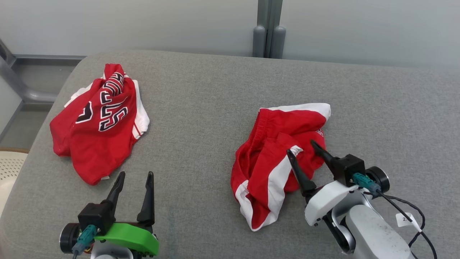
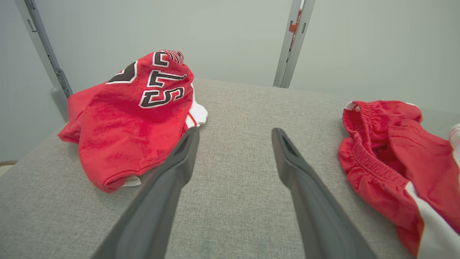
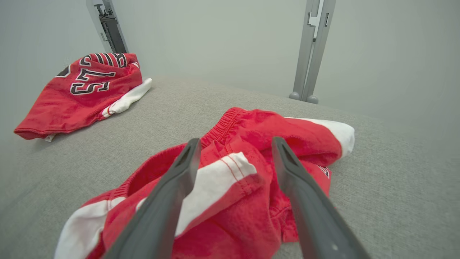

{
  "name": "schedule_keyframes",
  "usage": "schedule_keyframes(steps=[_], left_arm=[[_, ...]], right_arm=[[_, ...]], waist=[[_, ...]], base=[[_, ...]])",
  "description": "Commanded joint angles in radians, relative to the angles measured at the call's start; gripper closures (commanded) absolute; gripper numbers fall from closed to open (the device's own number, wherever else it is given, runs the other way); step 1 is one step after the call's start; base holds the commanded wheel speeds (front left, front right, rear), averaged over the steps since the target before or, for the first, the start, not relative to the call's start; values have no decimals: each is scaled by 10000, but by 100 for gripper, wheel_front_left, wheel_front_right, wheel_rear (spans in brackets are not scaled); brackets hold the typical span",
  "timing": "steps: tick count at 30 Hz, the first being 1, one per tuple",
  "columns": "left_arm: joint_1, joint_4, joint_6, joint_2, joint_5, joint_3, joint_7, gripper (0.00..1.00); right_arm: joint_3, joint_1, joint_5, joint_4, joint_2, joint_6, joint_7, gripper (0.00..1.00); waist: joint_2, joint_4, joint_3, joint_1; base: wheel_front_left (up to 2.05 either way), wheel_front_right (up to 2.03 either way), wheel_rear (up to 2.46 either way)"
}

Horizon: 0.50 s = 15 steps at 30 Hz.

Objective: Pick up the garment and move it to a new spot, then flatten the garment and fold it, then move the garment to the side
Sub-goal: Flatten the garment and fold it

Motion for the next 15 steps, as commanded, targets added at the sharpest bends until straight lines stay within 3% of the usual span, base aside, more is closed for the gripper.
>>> schedule_keyframes(steps=[1, 13, 14, 15], left_arm=[[-68, -29, -22, -29, 100, 10, -4, 0], [-239, 41, -22, -61, 46, -178, -4, 0], [-236, 47, -22, -62, 44, -182, -4, 0], [-234, 52, -22, -63, 42, -182, -4, 0]], right_arm=[[-120, 143, -95, 46, -17, -7, -32, 0], [8, -603, -55, 1403, 266, -7, -31, 2], [72, -660, 19, 1582, 285, -7, -31, 35], [156, -728, 106, 1798, 296, -7, -32, 89]], waist=[[-1, -32, 36, 0], [-1, 271, 201, 0], [-1, 293, 207, 0], [-1, 314, 213, 0]], base=[[0, 0, 0], [0, 0, 0], [0, 0, 0], [0, 0, 0]])
